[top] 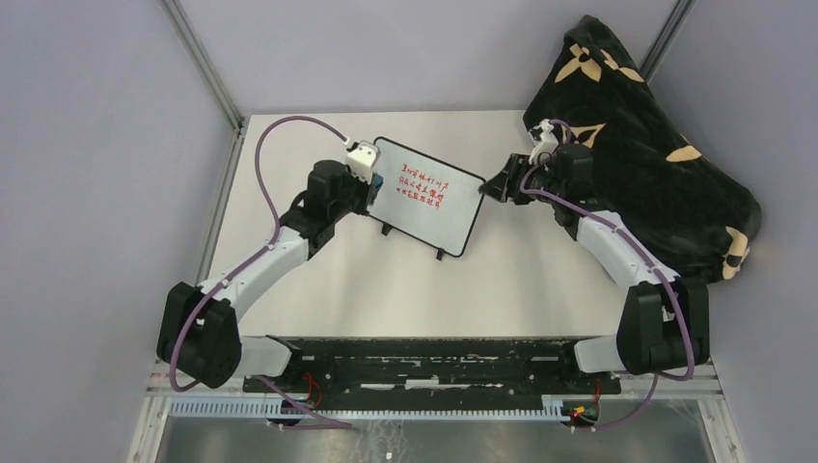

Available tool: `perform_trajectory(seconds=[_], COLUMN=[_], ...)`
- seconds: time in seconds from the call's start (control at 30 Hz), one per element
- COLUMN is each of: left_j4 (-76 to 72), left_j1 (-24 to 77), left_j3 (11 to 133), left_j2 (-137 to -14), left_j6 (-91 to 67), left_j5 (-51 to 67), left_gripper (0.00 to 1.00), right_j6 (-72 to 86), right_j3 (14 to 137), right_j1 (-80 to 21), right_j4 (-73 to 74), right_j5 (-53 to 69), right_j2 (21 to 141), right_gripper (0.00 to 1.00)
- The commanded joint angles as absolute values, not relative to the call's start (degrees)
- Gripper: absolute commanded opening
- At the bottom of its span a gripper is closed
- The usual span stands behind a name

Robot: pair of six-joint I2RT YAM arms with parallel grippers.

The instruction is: Erase the whiteboard

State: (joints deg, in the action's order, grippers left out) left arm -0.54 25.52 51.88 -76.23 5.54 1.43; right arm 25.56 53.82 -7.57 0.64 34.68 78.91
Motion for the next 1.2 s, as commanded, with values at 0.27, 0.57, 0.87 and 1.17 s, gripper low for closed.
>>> perform_trajectory(seconds=[0.27, 0.57, 0.87, 1.17], left_j4=[-5.84, -9.04, -10.1, -13.09], left_j1=[25.38, 25.42, 25.59, 26.22], left_j3=[59.22, 60.34, 63.19, 63.72], left_j2=[-81.03, -83.12, -87.62, -90.93], left_j6=[0.99, -3.61, -5.39, -6.72], left_j5=[0.07, 1.99, 4.2, 6.1], left_gripper=[0.03, 0.03, 0.03, 0.03], right_j6=[20.7, 18.58, 17.77, 17.41], right_j3=[60.29, 60.3, 61.54, 62.28], right_j1=[-9.04, -9.07, -9.03, -9.14], right_j4=[0.62, 2.07, 1.76, 0.86], right_j5=[35.33, 36.78, 38.92, 41.1], right_j2=[81.62, 83.31, 86.29, 87.35], right_gripper=[0.62, 0.6, 0.58, 0.56])
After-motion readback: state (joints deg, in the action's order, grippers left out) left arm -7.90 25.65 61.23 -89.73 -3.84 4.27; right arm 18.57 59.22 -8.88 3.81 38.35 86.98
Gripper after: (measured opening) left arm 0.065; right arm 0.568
